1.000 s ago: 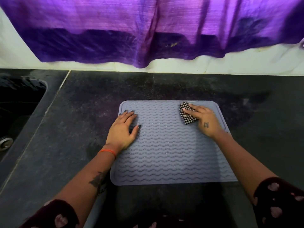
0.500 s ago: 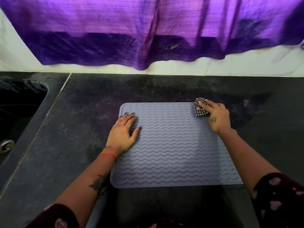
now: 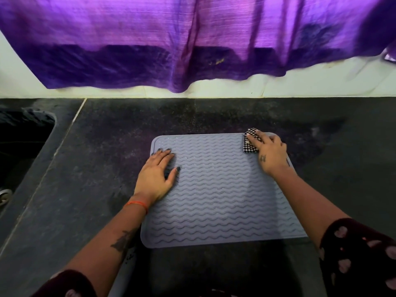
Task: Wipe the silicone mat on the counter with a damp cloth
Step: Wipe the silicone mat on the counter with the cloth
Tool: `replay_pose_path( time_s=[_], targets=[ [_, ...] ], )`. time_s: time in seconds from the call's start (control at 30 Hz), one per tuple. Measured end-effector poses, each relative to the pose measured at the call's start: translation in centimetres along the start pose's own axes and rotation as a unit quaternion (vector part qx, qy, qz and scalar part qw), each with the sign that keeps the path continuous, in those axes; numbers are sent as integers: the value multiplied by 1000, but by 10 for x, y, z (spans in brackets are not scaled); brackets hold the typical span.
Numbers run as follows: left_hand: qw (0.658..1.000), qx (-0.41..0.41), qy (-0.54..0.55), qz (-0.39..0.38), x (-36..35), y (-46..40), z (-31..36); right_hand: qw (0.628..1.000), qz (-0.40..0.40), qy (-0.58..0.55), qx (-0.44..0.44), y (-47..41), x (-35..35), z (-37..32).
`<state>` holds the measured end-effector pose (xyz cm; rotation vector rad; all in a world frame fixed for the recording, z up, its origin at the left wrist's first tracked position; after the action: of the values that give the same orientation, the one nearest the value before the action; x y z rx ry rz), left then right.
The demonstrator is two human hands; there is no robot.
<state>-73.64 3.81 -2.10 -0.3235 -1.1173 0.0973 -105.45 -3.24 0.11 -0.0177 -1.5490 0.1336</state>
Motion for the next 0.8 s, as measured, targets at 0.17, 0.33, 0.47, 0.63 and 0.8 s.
replay_pose_path(
  time_s=[0.17,0.33,0.47,0.63,0.8],
  targets=[
    [1000,0,7,4,2,1,2,1000,-29,-12,-4,-17,14,16],
    [1000,-1,3,4,1,0,0,999,-15,-4,-37,-4,1,21],
    [1000,2,6,0,1,1,0,999,-40,-17,-32,-17,11,24],
    [1000,1,2,0,0,1,-1,996,-19,7,-92,1,4,34],
    [1000,1,9,5,1,0,1,995,-41,-43,-74,-12,5,37]
  ],
)
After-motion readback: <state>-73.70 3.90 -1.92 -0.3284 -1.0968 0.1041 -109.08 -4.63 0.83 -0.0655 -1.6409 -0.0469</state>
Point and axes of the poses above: each hand's wrist, its own y-axis away from the middle knuckle, its own x-axis out of the back of the hand, z = x × y, the point moved 6 cm from there along -y, towards the middle knuckle, and after that the axes turned 6 degrees about z, right-handed, at the moved point
